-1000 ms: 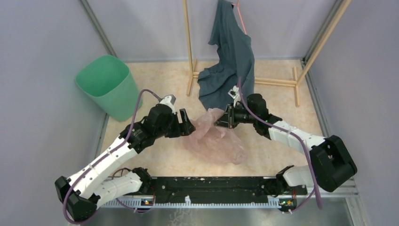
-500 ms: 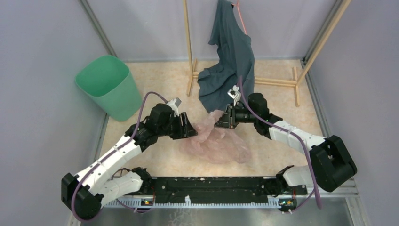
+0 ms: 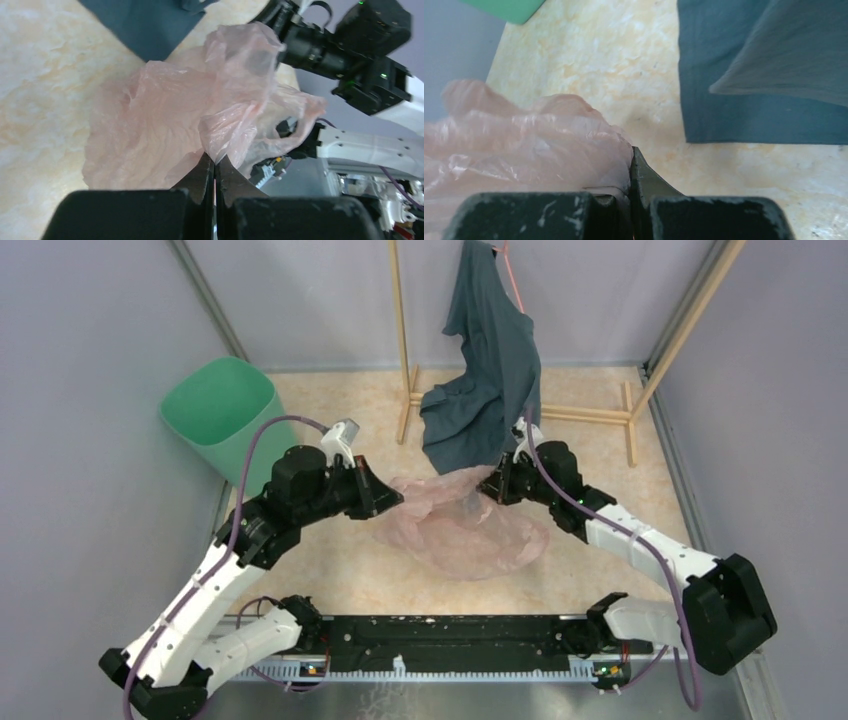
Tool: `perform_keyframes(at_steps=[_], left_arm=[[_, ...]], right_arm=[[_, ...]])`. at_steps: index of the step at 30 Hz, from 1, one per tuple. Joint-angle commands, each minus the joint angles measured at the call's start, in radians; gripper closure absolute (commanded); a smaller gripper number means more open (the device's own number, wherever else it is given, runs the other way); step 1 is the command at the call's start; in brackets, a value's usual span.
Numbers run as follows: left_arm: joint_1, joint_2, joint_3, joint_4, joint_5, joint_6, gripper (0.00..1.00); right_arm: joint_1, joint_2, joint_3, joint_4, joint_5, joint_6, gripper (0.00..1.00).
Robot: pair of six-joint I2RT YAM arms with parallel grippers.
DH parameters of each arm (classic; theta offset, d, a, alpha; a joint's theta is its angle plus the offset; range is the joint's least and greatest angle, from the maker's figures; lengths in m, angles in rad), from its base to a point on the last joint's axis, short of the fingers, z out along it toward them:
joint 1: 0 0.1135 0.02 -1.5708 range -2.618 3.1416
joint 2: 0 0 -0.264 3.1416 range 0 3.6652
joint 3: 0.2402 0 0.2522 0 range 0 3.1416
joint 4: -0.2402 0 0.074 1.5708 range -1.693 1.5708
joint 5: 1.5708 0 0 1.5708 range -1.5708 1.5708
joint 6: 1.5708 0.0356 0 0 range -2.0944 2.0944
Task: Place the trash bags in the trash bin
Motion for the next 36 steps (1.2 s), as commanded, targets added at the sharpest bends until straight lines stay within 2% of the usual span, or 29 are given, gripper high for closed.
perform_keyframes(at_steps=[1,6,9,11,13,15,17,21,23,25,29,33,36], left_arm=[[0.001,0.002,0.01,0.027,0.124,-0.041,1.0],[-0.018,0.01,-0.048,0.125,0.23,-0.117,1.0],[-0.04,-0.01,-0.05,0.125,0.2,-0.132,1.0],[-0.041,-0.034,-0.012,0.032,0.1,-0.109,1.0],[-0.041,-0.057,0.049,-0.109,-0.067,-0.074,1.0],[-0.041,-0.078,0.072,-0.228,-0.237,-0.063,1.0],[-0.04,-0.104,0.037,-0.243,-0.292,-0.066,0.99],[-0.039,-0.122,-0.072,-0.042,-0.025,-0.058,0.79],[-0.039,-0.077,-0.07,-0.01,0.067,-0.044,0.68],[-0.04,-0.038,-0.038,-0.052,0.061,-0.008,0.51],[-0.039,0.011,0.054,-0.202,-0.03,0.087,0.27],[-0.04,0.017,0.121,-0.237,-0.024,0.161,0.12],[-0.04,0.031,0.14,-0.269,-0.035,0.191,0.08]], right_arm=[[0.028,-0.031,0.046,0.0,0.192,0.016,1.0],[0.066,0.022,0.129,-0.03,0.366,0.054,1.0],[0.067,0.056,0.179,-0.058,0.483,0.053,1.0],[0.067,0.061,0.204,-0.083,0.556,0.043,1.0],[0.067,0.048,0.213,-0.098,0.621,0.023,1.0],[0.067,0.023,0.204,-0.087,0.633,0.002,1.0],[0.067,0.008,0.193,-0.073,0.584,-0.028,1.0],[0.067,0.022,0.187,-0.045,0.42,-0.119,1.0],[0.067,0.026,0.192,-0.058,0.364,-0.171,1.0],[0.066,0.018,0.196,-0.088,0.35,-0.209,1.0],[0.053,-0.022,0.175,-0.108,0.277,-0.241,1.0],[0.033,-0.039,0.147,-0.087,0.16,-0.25,1.0],[0.018,-0.03,0.149,-0.091,0.068,-0.252,1.0]])
